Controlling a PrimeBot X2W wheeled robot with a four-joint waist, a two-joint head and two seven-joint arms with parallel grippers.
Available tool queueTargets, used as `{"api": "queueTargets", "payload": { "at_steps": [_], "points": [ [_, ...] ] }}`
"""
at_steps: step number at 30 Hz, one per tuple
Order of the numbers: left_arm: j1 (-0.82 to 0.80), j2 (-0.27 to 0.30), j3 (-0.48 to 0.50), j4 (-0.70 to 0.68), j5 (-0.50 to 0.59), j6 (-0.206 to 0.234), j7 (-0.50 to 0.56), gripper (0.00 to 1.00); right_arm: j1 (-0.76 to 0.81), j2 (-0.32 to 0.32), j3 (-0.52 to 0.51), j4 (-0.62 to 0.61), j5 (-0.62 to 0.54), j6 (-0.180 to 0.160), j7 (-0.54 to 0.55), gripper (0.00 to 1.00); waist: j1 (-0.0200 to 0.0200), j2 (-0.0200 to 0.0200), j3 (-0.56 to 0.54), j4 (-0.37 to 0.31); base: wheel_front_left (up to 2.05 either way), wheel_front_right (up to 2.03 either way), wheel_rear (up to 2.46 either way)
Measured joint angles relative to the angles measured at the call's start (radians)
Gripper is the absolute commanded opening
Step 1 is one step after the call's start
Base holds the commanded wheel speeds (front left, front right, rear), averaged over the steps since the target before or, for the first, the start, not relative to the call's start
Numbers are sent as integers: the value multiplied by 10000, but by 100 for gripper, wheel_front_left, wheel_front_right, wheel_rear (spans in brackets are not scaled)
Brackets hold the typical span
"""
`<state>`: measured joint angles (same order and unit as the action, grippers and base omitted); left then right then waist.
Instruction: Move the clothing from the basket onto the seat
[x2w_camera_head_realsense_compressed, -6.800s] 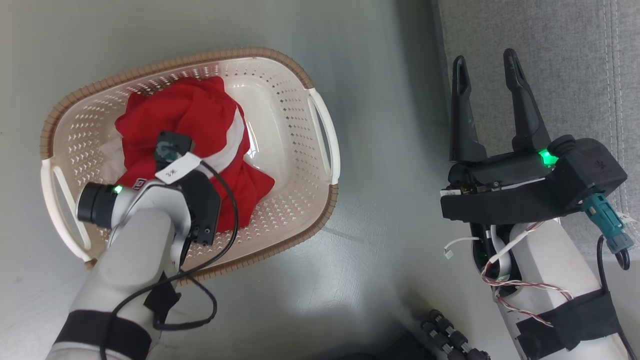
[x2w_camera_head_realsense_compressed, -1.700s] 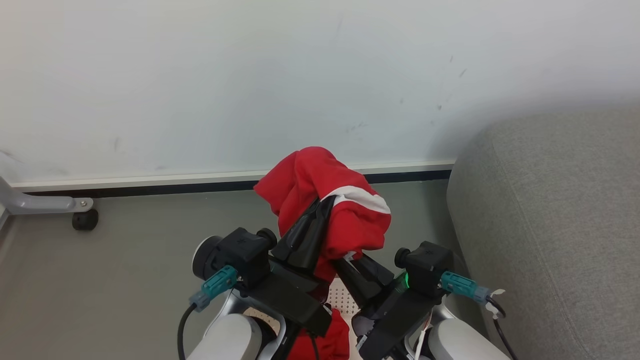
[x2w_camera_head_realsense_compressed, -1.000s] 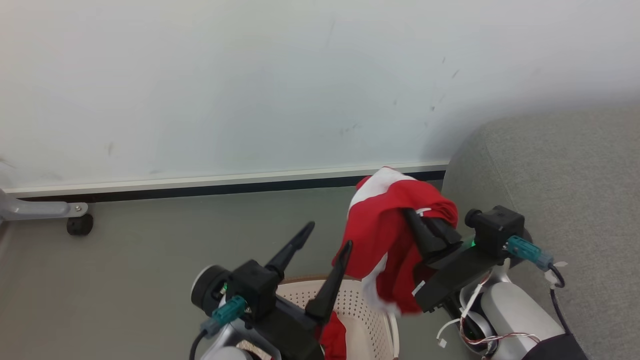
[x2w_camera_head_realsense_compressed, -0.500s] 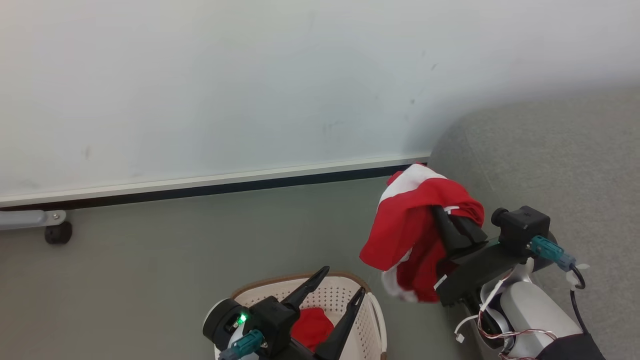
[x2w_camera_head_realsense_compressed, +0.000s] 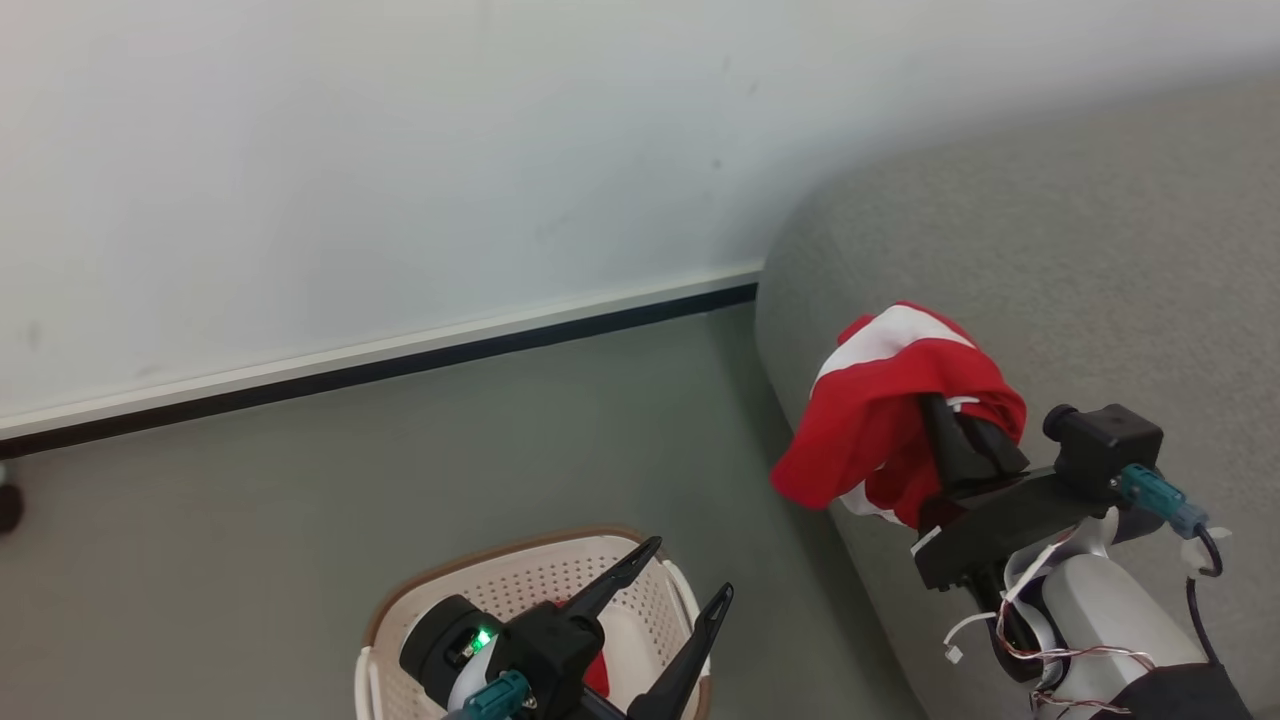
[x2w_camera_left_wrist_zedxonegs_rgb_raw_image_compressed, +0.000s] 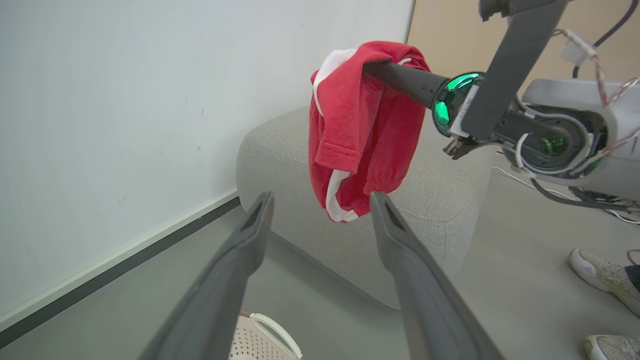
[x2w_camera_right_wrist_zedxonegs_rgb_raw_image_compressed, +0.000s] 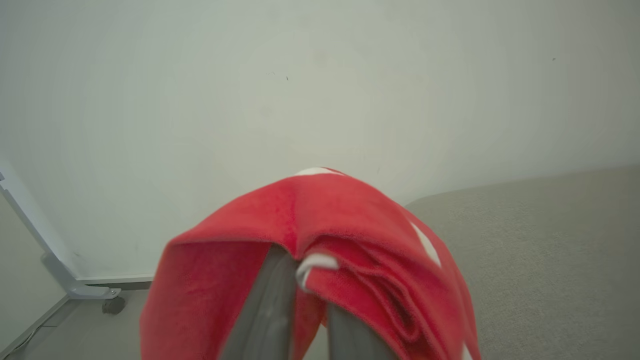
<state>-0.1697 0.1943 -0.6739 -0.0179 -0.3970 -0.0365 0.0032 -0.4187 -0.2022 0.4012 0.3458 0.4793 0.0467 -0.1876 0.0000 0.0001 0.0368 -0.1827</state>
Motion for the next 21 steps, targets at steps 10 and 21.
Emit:
{"api": "queueTargets", "payload": {
  "at_steps": [10, 21],
  "points": [
    [-140, 211, -35, -278, 286, -75, 230, 100, -32, -102, -579, 17, 242, -282, -178, 0, 0, 0, 595, -1092, 0, 0, 0],
    [-653, 353, -151, -616, 485, -171, 581, 100, -956, -380, -1461, 531, 593, -389, -311, 0, 1, 1, 1545, -1898, 0, 0, 0]
  ]
}}
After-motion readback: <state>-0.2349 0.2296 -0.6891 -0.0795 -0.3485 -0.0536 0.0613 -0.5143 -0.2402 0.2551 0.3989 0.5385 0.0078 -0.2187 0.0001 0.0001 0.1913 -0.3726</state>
